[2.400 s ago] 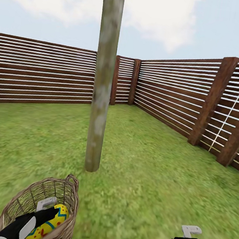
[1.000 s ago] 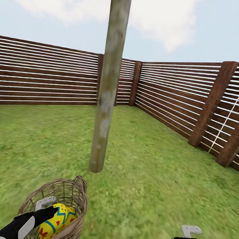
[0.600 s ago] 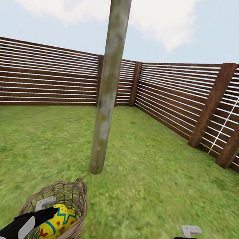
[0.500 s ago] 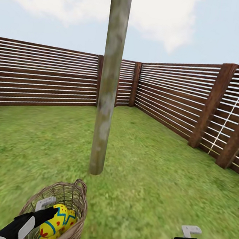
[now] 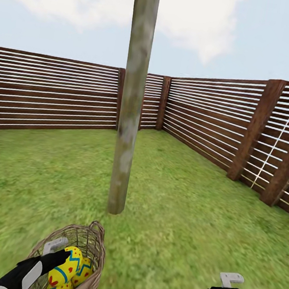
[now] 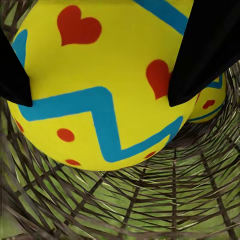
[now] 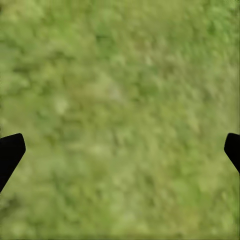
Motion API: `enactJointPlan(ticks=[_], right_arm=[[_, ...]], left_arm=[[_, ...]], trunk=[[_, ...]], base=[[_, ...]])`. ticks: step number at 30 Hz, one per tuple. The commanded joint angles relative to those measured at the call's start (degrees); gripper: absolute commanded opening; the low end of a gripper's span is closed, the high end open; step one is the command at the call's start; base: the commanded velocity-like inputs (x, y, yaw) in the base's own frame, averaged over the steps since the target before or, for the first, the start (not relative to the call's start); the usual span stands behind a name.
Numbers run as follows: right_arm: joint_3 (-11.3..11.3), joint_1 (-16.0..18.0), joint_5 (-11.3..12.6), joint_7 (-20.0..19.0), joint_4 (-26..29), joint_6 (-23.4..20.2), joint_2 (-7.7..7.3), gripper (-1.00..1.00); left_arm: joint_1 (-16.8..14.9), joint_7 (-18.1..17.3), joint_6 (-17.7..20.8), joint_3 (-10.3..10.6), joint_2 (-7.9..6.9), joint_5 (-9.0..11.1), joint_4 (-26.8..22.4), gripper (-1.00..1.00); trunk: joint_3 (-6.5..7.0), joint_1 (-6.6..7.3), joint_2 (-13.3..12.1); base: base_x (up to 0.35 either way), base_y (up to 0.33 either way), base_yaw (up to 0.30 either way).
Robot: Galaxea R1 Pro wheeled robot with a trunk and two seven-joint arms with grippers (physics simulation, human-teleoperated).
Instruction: Take the three Easter eggs out of the wicker basket on the lawn in the garden, then place them on the lawn next to a single tree (choose any tree) so that all three eggs are next to the same tree and none are left in the basket.
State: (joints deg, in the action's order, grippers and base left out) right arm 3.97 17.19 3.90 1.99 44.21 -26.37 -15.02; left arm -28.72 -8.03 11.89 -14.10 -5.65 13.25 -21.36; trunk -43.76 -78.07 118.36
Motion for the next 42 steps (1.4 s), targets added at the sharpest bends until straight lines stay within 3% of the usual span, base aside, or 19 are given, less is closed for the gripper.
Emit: enactJointPlan(ticks=[1,4,6,8,9,20,26,42], right_arm=[[0.2,0.0,0.4,0.2,0.1,-0.3,-0.07,1.00],[0.3,0.0,0.4,0.2,0.1,-0.3,-0.02,1.00],[0.4,0.0,0.4,0.2,0.1,-0.3,0.08,1.00],[0.5,0.0,0.4,0.3,0.0,-0.3,0.29,1.00],[0.6,0.0,0.3,0.3,0.0,-0.3,0.37,1.00],[0.6,0.0,0.2,0.3,0.1,-0.4,0.43,1.00],[0.6,0.0,0.2,0.3,0.1,-0.4,0.43,1.00],[0.7,0.0,0.2,0.4,0.1,-0.4,0.45,1.00]], left_arm=[[0.0,-0.3,0.5,-0.4,0.03,0.4,-0.1,-1.00],[0.0,-0.4,1.8,-0.4,-0.68,0.1,-0.8,-1.00],[0.0,-0.4,12.9,-0.3,-2.99,0.0,-4.8,-1.00],[0.0,-0.5,18.5,-0.3,-4.52,-0.1,-9.4,-1.00],[0.0,-0.4,19.3,-0.2,-4.99,-0.1,-10.2,-1.00],[0.0,-0.2,19.6,0.1,-4.68,-0.2,-10.6,-1.00],[0.0,-0.1,19.6,0.2,-3.56,-0.2,-9.5,-1.00],[0.0,-0.2,19.6,0.2,-3.50,-0.2,-9.2,-1.00]], trunk=[[0.13,0.23,-0.4],[0.66,0.89,-1.6],[1.02,1.33,-2.4],[1.38,1.77,-3.2],[1.56,1.99,-3.6],[3.54,4.41,-8.0],[4.61,5.73,-10.4],[7.49,9.24,-16.8]], base=[[0.000,0.000,0.000],[0.000,0.000,0.000],[0.000,0.000,0.000],[0.000,0.000,0.000],[0.000,0.000,0.000],[0.000,0.000,0.000],[0.000,0.000,0.000],[0.000,0.000,0.000]])
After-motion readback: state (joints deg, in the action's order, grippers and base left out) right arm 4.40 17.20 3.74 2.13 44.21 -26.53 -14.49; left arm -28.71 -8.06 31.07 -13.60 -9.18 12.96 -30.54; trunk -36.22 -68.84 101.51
